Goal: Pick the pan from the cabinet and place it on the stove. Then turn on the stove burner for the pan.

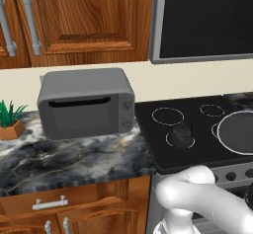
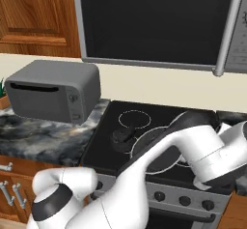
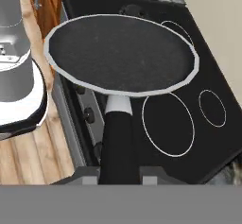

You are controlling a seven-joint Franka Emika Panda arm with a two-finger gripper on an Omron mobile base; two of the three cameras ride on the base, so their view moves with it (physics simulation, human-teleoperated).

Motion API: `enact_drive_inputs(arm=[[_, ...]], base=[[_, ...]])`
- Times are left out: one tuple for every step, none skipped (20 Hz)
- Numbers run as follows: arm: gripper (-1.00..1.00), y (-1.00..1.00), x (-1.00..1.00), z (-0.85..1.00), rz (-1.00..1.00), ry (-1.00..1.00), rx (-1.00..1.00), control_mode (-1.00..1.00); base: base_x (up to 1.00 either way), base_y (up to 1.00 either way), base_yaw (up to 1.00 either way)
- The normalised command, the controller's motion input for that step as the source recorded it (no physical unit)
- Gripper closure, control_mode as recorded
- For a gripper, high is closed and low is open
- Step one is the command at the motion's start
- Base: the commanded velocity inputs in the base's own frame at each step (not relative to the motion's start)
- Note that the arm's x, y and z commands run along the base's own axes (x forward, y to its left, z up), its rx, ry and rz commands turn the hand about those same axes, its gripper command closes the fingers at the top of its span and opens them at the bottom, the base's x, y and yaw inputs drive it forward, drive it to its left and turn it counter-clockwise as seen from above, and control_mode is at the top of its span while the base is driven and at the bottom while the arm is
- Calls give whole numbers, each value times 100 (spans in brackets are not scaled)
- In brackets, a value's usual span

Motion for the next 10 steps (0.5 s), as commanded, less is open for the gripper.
enact_drive_inputs(arm=[[100, -47, 14, -44, -17, 31, 6, -100], [100, -40, 21, -44, -17, 31, 6, -100], [100, -34, 26, -42, -18, 31, 7, -100], [100, -29, 39, -41, -18, 29, 8, -100], [100, -25, 42, -42, -19, 27, 9, -100], [100, -26, 44, -42, -19, 26, 9, -100], [100, -24, 49, -41, -20, 24, 9, -100], [100, -23, 50, -41, -21, 24, 8, -100], [100, -22, 54, -41, -21, 23, 8, -100], [100, -20, 57, -44, -21, 21, 9, -100]], base=[[0, 0, 0], [0, 0, 0], [0, 0, 0], [0, 0, 0], [0, 0, 0], [0, 0, 0], [0, 0, 0], [0, 0, 0], [0, 0, 0], [0, 0, 0]])
